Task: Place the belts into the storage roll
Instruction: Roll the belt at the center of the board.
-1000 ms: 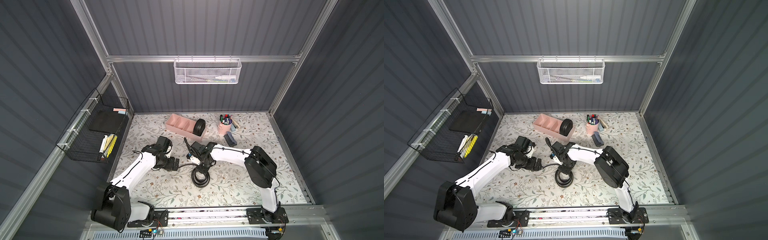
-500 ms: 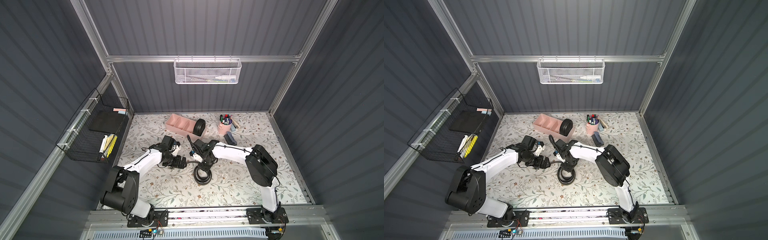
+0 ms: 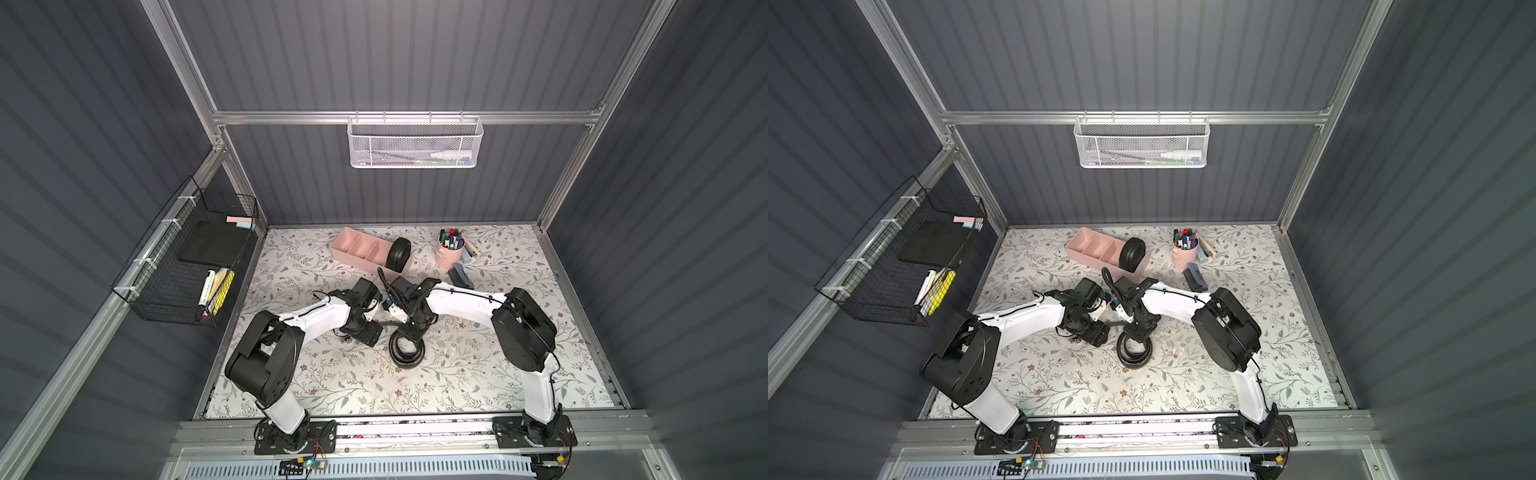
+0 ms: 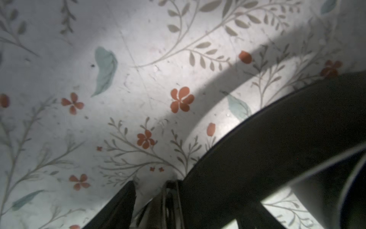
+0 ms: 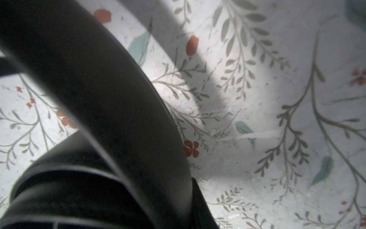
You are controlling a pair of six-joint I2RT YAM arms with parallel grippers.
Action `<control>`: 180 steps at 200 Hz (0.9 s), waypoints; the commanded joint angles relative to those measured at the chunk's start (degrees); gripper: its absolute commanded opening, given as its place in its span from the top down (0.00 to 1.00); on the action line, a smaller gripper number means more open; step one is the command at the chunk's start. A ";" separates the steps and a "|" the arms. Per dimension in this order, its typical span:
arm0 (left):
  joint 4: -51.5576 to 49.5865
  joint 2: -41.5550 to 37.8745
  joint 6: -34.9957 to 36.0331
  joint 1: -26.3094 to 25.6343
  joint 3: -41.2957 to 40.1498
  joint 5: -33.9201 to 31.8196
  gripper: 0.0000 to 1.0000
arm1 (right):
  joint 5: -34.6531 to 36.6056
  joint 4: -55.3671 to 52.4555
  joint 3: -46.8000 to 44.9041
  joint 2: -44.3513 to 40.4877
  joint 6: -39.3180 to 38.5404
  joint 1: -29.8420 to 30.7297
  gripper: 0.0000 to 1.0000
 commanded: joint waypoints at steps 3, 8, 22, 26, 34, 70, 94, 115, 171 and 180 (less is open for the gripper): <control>1.90 0.40 -0.48 -0.45 2.59 -2.73 0.22 | -1.07 -1.05 -1.18 0.47 -0.49 -0.35 1.00; 2.57 0.45 -0.80 -0.45 2.88 -2.16 0.22 | -1.29 -0.92 -1.27 0.46 -0.49 -0.34 1.00; 4.26 0.78 -1.75 -0.43 3.83 -0.06 0.23 | -1.57 -0.77 -1.37 0.62 -0.51 -0.34 1.00; 4.70 1.05 -2.00 -0.45 4.01 0.56 0.24 | -1.58 -0.82 -1.35 0.71 -0.51 -0.38 1.00; 5.07 1.75 -2.40 -0.45 4.67 1.52 0.27 | -1.52 -0.89 -1.37 0.87 -0.61 -0.42 1.00; 5.07 5.20 -2.39 -0.87 5.35 3.84 0.44 | -1.53 -0.65 -2.27 0.54 -0.97 -0.68 1.00; 5.00 6.19 -2.50 -1.14 4.93 4.05 0.65 | -1.62 -0.12 -3.27 0.07 -0.23 -1.44 1.00; 4.73 6.21 -2.79 -1.32 4.33 3.81 0.79 | -1.46 -0.03 -3.88 -0.07 1.09 -2.82 1.00; 3.50 4.52 -3.75 -1.71 2.00 1.40 0.87 | 0.80 -0.99 -4.80 0.24 3.68 -6.35 1.00; 3.18 4.32 -3.98 -1.77 1.50 0.37 0.87 | 1.33 -1.29 -4.69 0.45 3.79 -6.64 1.00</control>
